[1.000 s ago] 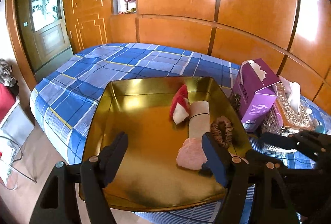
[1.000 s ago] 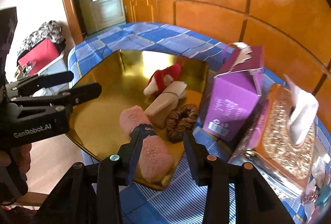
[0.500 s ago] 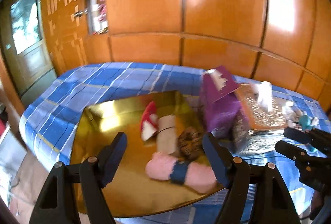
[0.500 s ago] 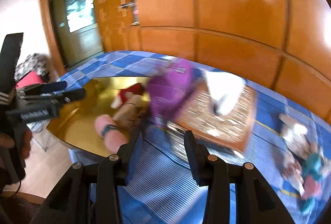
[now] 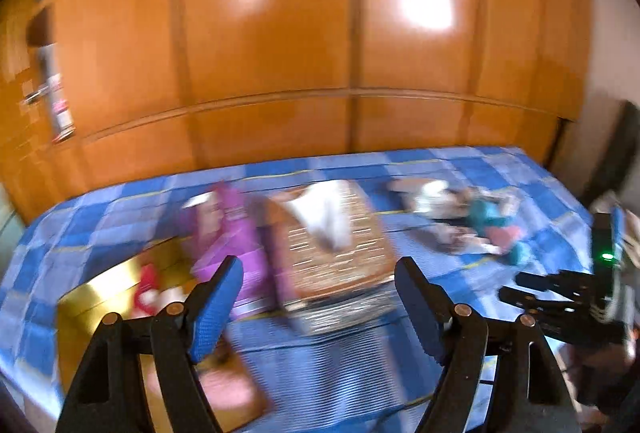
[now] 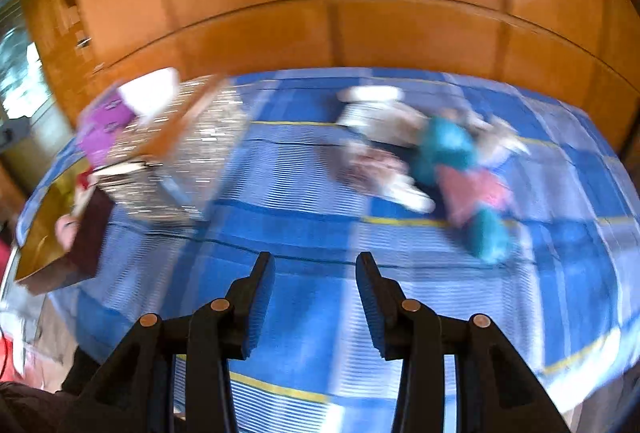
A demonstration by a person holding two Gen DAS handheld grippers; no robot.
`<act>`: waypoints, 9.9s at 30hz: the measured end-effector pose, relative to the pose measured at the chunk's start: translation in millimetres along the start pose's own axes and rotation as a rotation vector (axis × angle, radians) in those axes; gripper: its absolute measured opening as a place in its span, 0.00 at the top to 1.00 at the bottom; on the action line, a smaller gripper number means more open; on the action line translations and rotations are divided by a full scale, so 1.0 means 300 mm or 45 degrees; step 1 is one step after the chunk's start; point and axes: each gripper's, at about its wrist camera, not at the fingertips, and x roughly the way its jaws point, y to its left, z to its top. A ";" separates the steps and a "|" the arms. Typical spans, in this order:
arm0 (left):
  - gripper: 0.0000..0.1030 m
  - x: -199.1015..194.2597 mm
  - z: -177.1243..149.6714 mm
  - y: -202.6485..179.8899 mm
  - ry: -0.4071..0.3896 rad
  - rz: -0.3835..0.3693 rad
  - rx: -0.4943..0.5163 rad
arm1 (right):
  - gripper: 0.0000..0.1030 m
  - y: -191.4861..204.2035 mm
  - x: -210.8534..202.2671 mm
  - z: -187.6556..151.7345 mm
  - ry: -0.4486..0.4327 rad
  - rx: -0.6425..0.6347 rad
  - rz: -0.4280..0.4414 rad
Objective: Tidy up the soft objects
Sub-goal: 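Move both tools back toward the remaining soft items on the bed, then grasp the white sock bundle with the left tool while the right tool grasps the teal plush, then lower the sock bundle into the tray with the left tool while the right tool carries the plush, then carry the teal plush over the gold tray and release it with the right tool, then move both tools back toward the white items on the bed, then grasp the white rectangular pad with the left tool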
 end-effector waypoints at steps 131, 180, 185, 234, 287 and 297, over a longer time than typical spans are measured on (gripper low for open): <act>0.19 0.186 -0.389 0.814 0.309 0.472 -0.795 | 0.76 -0.226 0.281 0.078 0.195 0.121 -0.220; 0.19 -0.065 -0.383 0.634 0.141 0.506 -0.665 | 0.76 1.019 0.307 0.683 0.135 -0.587 0.614; 0.19 -0.092 -0.383 0.651 0.117 0.579 -0.664 | 0.76 1.055 0.250 0.552 0.136 -0.644 0.711; 0.17 -0.178 -0.271 0.515 -0.034 0.572 -0.515 | 0.43 0.667 0.062 0.159 0.050 -0.459 0.574; 0.13 1.026 0.442 -0.386 0.655 -0.135 -0.407 | 0.43 -0.214 0.053 -0.074 0.060 0.168 0.007; 0.13 1.266 0.463 -0.451 0.797 -0.056 -0.322 | 0.43 -0.260 0.089 -0.098 0.101 0.232 0.029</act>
